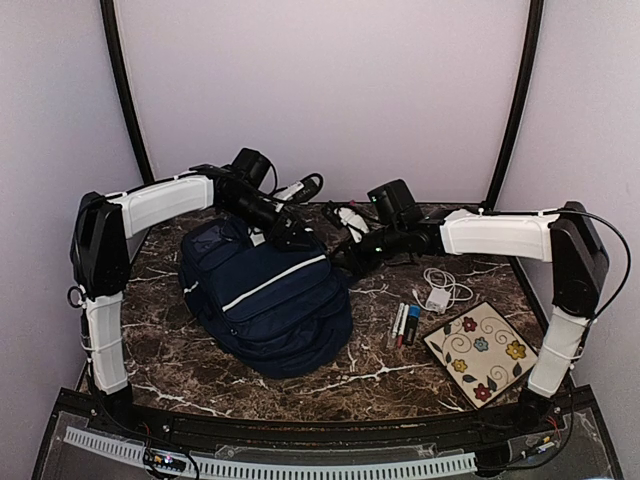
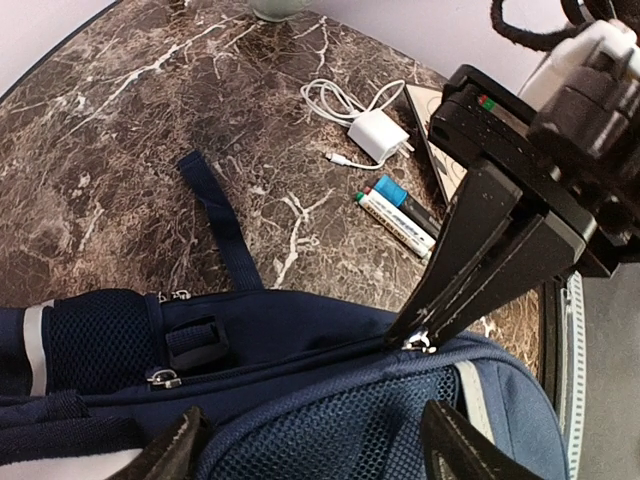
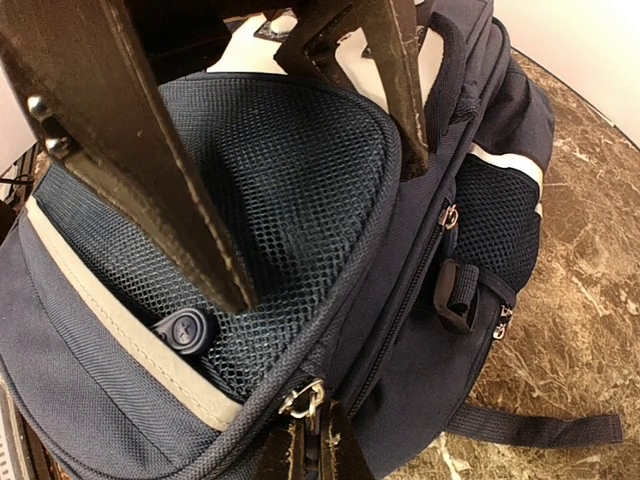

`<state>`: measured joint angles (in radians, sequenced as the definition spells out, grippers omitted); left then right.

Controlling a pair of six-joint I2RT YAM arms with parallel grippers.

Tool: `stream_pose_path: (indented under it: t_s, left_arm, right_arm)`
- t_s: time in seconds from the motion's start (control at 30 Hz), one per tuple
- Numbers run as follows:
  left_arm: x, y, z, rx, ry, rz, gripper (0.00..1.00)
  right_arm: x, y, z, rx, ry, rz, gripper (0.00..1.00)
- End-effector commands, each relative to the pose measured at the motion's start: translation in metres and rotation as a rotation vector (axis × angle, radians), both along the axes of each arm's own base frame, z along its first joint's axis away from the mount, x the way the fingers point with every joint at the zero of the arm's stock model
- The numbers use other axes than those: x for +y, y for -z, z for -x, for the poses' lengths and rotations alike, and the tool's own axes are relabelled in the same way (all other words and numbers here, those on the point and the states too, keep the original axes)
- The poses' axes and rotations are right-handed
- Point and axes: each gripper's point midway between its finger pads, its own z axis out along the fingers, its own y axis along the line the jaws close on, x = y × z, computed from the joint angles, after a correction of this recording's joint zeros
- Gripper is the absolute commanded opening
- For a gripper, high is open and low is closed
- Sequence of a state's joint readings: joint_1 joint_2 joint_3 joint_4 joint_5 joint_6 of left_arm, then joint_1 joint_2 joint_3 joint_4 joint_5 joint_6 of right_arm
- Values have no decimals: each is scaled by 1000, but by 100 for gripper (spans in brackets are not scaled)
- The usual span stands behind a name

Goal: Pack the student bag
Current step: Hold the upper front pocket of the student bag, then unzip the upper front pocket of the student bag.

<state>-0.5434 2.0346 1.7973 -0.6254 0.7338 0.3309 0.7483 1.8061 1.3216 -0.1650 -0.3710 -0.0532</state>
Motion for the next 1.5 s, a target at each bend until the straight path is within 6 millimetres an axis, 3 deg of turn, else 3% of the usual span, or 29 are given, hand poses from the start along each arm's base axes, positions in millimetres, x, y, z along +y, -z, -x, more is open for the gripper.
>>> stream_pose_path:
  t_s: [0.0, 0.07, 0.13, 0.17, 0.2, 0.33, 0.43, 0.53, 0.6, 0.8, 1.0, 1.23, 1.37, 1.47]
  left_arm:
    - [8, 3, 51, 170, 101, -15, 65]
    - [11, 12, 53, 183, 103, -46, 46]
    - [11, 9, 58, 196, 119, -31, 20]
    - [10, 7, 57, 193, 115, -28, 2]
    - [11, 4, 55, 179, 103, -26, 0]
    - [12, -14, 28, 59, -21, -31, 0]
    - [28, -28, -19, -43, -324, -60, 0]
    - [43, -38, -44, -95, -513, -68, 0]
    - [47, -51, -50, -115, -581, -19, 0]
    - [53, -92, -58, -149, -705, 119, 0]
    - [64, -102, -66, -180, -794, 146, 0]
    - [64, -97, -72, -141, -849, 193, 0]
    - [66, -99, -74, -155, -863, 188, 0]
    - [69, -96, -71, -154, -862, 169, 0]
  right_arm:
    - [10, -44, -3, -101, -19, -90, 0]
    - [8, -44, -4, -103, -11, -85, 0]
    - [5, -43, -7, -106, 5, -76, 0]
    - [4, -42, -9, -105, 13, -69, 0]
    - [1, -41, -11, -105, 23, -62, 0]
    - [-11, -35, -11, -116, 58, -10, 0]
    - [-30, -33, -3, -137, 88, 37, 0]
    - [-45, -16, 15, -133, 97, 91, 0]
    - [-48, -12, 38, -134, 72, 106, 0]
    - [-31, 11, 107, -70, -25, 131, 0]
    - [-7, 10, 150, -45, -54, 85, 0]
    - [62, -2, 204, -3, -212, -13, 0]
    - [83, -3, 218, 60, -260, -63, 0]
    - [75, 3, 198, 81, -182, -60, 0]
